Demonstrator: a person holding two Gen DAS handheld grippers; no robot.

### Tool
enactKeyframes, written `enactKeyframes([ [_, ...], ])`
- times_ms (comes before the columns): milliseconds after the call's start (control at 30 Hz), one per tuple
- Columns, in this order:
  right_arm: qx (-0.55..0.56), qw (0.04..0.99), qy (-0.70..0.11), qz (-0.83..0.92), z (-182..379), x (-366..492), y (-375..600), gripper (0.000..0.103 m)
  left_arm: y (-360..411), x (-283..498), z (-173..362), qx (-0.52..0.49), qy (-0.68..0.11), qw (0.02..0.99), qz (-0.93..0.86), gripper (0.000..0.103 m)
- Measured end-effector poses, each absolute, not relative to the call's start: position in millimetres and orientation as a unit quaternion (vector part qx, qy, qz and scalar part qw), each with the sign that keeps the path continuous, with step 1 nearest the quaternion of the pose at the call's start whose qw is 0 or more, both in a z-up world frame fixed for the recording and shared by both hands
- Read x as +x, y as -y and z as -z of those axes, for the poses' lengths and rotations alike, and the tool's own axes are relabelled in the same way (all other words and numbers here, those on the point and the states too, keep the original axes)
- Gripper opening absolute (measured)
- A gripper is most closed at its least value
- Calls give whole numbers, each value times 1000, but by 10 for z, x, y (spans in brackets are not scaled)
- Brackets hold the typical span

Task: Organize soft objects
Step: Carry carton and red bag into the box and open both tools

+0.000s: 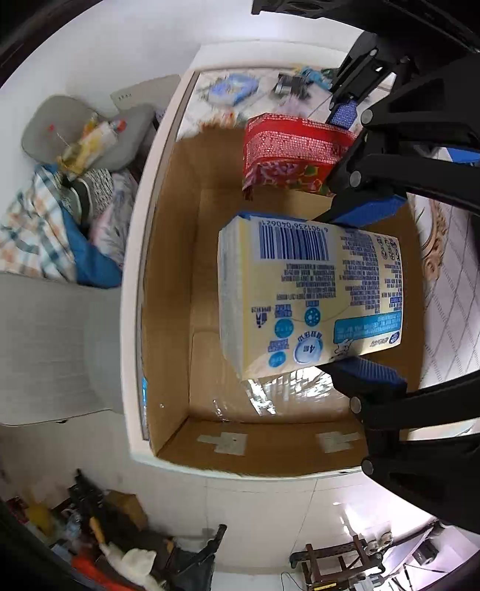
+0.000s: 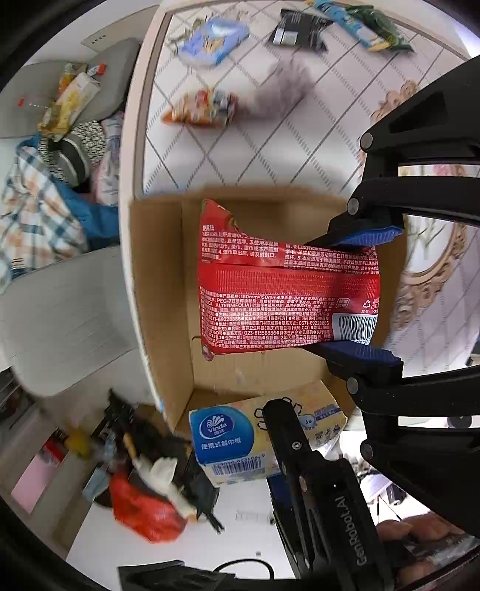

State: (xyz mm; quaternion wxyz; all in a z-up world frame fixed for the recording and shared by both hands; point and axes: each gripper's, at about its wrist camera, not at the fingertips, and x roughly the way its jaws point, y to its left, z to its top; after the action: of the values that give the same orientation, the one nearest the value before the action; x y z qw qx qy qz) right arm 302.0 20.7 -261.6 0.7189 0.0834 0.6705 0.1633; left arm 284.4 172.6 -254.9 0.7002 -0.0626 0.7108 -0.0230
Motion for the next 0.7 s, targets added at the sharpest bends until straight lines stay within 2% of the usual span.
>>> enactKeyframes([
  [167, 63, 710, -687, -140, 3094, 3310, -549, 46, -1906, 3162, 3100, -68, -746, 662, 32, 60],
  [400, 56, 698, -705, -115, 3639, 3626, -685, 46, -1973, 3403, 3585, -74, -769, 633, 43, 60],
  [633, 48, 681, -721, -121, 3912, 3780, -783, 47, -1904, 3518, 3722, -69, -777, 623, 58, 61],
  [700, 48, 683, -718, -122, 3904, 3775, -805, 51, -1909, 3503, 3679, -79, -776, 623, 63, 62],
])
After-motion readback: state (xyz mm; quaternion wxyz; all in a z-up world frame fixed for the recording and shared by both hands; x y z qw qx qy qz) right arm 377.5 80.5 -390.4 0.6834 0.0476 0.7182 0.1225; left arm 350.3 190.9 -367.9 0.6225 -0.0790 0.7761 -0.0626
